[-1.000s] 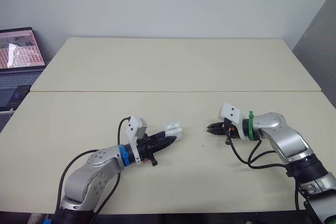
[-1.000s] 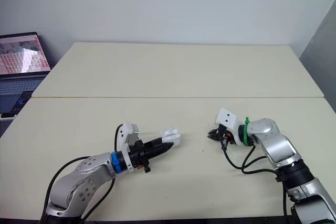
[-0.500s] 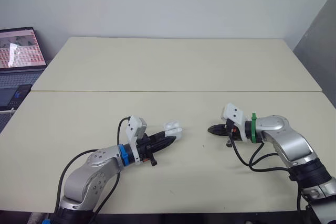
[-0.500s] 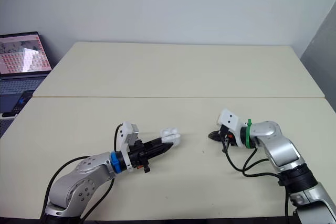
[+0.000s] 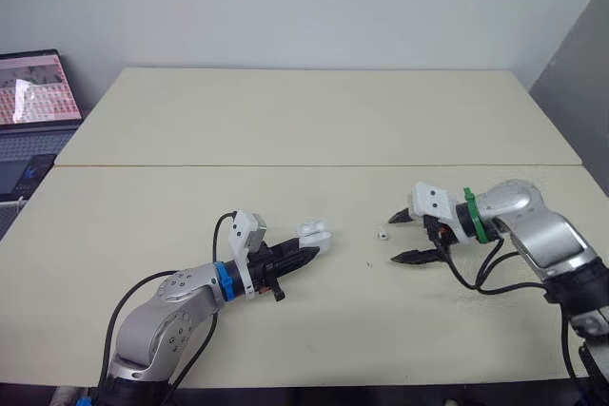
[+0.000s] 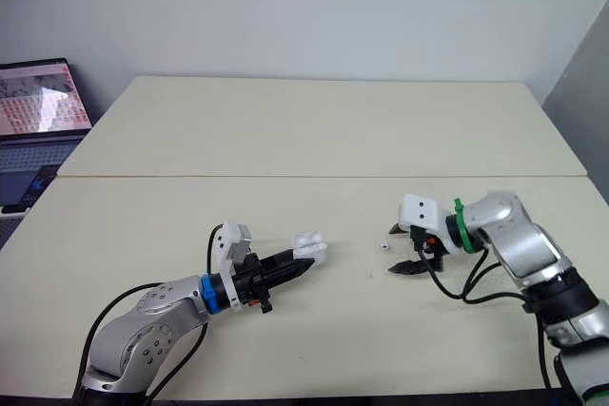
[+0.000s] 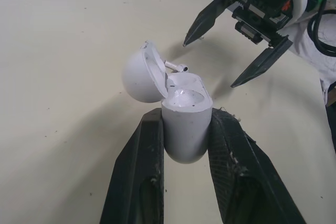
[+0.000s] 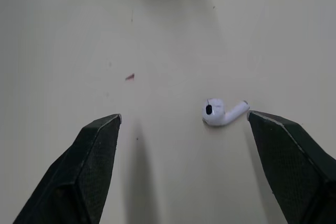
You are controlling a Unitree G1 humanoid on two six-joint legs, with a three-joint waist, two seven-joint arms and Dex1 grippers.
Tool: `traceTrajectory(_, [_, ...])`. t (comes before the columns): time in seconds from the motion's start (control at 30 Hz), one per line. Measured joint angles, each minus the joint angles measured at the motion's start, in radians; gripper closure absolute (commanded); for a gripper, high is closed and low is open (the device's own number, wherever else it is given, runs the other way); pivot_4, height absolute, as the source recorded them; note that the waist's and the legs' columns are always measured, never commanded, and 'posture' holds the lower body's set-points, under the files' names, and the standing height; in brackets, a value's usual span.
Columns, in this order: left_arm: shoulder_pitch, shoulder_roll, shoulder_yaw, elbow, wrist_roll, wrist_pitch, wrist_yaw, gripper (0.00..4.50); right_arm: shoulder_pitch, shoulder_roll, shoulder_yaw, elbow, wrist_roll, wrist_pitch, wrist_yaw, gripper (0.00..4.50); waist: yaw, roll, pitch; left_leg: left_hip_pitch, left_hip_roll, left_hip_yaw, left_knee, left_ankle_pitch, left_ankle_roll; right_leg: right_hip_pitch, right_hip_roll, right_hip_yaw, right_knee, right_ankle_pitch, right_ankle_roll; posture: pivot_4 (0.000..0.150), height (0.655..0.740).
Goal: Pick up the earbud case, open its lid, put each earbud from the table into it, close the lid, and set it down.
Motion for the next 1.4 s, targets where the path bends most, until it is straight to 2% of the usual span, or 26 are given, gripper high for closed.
traceTrajectory(0.17, [-0.006, 0.0, -0.004, 0.003, 0.0, -0.001, -0.001, 3.71, -0.179, 0.08, 0.081, 0.228, -0.089, -0.195, 0.113, 0.42, -0.002, 0.0, 0.0, 0.0, 0.001, -0.001, 0.0, 0.0, 0.0, -0.001, 0.0, -0.001, 0.0, 0.0, 0.0, 0.15, 0.74])
traceTrajectory(0.4, [0.007, 0.0, -0.003, -0.001, 0.0, -0.001, 0.006, 3.71, -0.303, 0.228, 0.171, 0.56, -0.144, -0.495, 0.196, 0.42, -0.001, 0.0, 0.001, -0.001, 0.0, 0.0, 0.0, 0.002, -0.004, -0.001, -0.001, 0.0, 0.0, 0.0, 0.0, 0.15, 0.74])
traceTrajectory(0.57, [0.026, 0.0, 0.006, -0.01, 0.0, -0.001, 0.024, 3.71, -0.391, 0.235, 0.304, 0.675, -0.102, -0.51, 0.201, 0.42, -0.001, 0.001, 0.001, -0.001, 0.0, 0.0, 0.0, 0.002, -0.004, -0.002, -0.001, 0.0, 0.0, 0.0, 0.0, 0.15, 0.74])
traceTrajectory(0.73, [0.046, 0.0, 0.019, -0.025, 0.0, -0.001, 0.033, 3.71, -0.459, 0.21, 0.459, 0.694, -0.023, -0.48, 0.201, 0.42, -0.001, 0.001, 0.001, -0.001, 0.0, 0.0, 0.0, 0.002, -0.004, -0.003, -0.001, 0.0, 0.001, 0.0, 0.0, 0.15, 0.74])
traceTrajectory(1.03, [0.06, 0.0, 0.023, -0.048, 0.0, -0.001, 0.05, 3.71, -0.492, 0.137, 0.581, 0.67, 0.082, -0.45, 0.201, 0.42, 0.005, 0.001, 0.001, -0.002, 0.0, -0.001, 0.0, 0.0, -0.001, -0.003, -0.001, 0.0, 0.0, 0.0, 0.0, 0.15, 0.74])
traceTrajectory(1.23, [0.048, 0.0, 0.021, -0.046, 0.0, -0.001, 0.046, 3.71, -0.487, 0.074, 0.609, 0.611, 0.11, -0.414, 0.201, 0.42, 0.004, 0.001, 0.001, -0.002, 0.0, -0.001, 0.0, 0.0, 0.0, -0.003, -0.001, 0.0, 0.001, 0.0, 0.0, 0.15, 0.74])
traceTrajectory(1.4, [0.032, 0.001, 0.02, -0.041, 0.0, -0.001, 0.031, 3.71, -0.459, 0.071, 0.579, 0.566, 0.121, -0.375, 0.201, 0.42, 0.003, 0.001, 0.001, -0.002, 0.0, -0.001, 0.0, 0.0, 0.0, -0.004, -0.001, 0.0, 0.001, 0.0, 0.0, 0.15, 0.74])
